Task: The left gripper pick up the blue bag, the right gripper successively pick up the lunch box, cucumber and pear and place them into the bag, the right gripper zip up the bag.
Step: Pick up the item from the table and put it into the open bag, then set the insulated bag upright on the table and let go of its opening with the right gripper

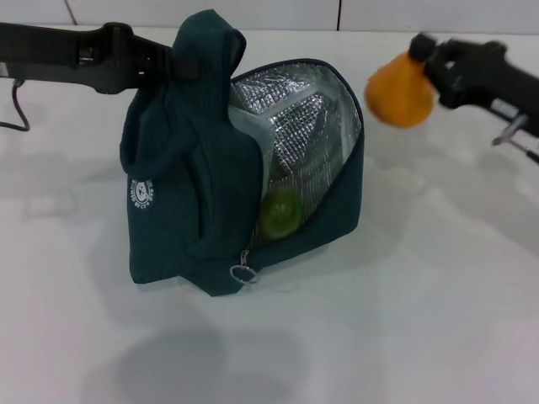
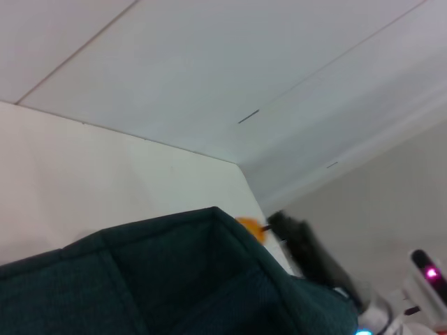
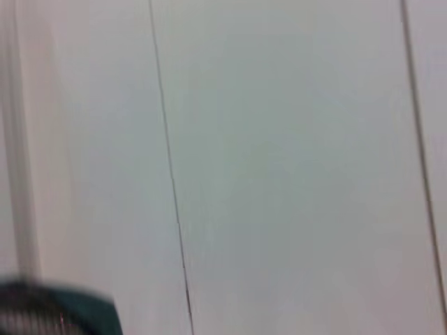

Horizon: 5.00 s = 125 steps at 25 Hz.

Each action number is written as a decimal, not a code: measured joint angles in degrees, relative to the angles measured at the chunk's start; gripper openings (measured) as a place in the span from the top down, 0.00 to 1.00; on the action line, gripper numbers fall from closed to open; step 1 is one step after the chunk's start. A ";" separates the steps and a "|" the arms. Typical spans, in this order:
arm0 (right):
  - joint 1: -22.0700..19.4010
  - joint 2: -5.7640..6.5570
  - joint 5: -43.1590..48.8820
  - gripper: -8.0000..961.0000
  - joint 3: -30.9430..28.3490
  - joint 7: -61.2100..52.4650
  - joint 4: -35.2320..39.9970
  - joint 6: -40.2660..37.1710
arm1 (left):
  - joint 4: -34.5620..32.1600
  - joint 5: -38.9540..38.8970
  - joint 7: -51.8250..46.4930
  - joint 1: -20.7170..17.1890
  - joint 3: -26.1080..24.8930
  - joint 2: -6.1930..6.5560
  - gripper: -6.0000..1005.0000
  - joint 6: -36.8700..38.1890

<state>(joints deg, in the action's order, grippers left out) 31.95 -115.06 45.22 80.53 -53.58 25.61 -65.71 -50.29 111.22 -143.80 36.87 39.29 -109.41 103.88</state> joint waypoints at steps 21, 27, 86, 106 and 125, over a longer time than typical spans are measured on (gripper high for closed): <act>6.40 -0.58 1.75 0.96 2.02 -17.62 6.39 -17.53 | 1.60 0.43 0.59 -1.34 0.40 0.44 0.95 1.17; 8.97 -1.08 1.41 0.96 11.27 -19.61 5.14 -12.77 | 1.60 0.40 1.21 -1.44 0.44 0.51 0.95 1.36; 4.01 -0.77 3.91 0.43 12.35 -58.18 -9.37 -7.15 | 1.60 0.12 2.12 -1.45 0.44 0.27 0.95 1.84; 0.55 1.33 3.16 0.96 0.36 -46.64 -6.00 -21.67 | 1.60 0.15 0.93 -0.19 0.42 0.70 0.95 5.89; -1.31 -0.70 6.15 0.75 2.11 -53.19 -12.22 -17.35 | 1.72 0.62 1.24 -0.65 0.49 0.24 0.95 5.18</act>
<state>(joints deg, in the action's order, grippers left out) 30.65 -115.76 51.37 82.65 -106.77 13.39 -83.06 -48.57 111.85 -142.56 36.22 39.77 -109.17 109.07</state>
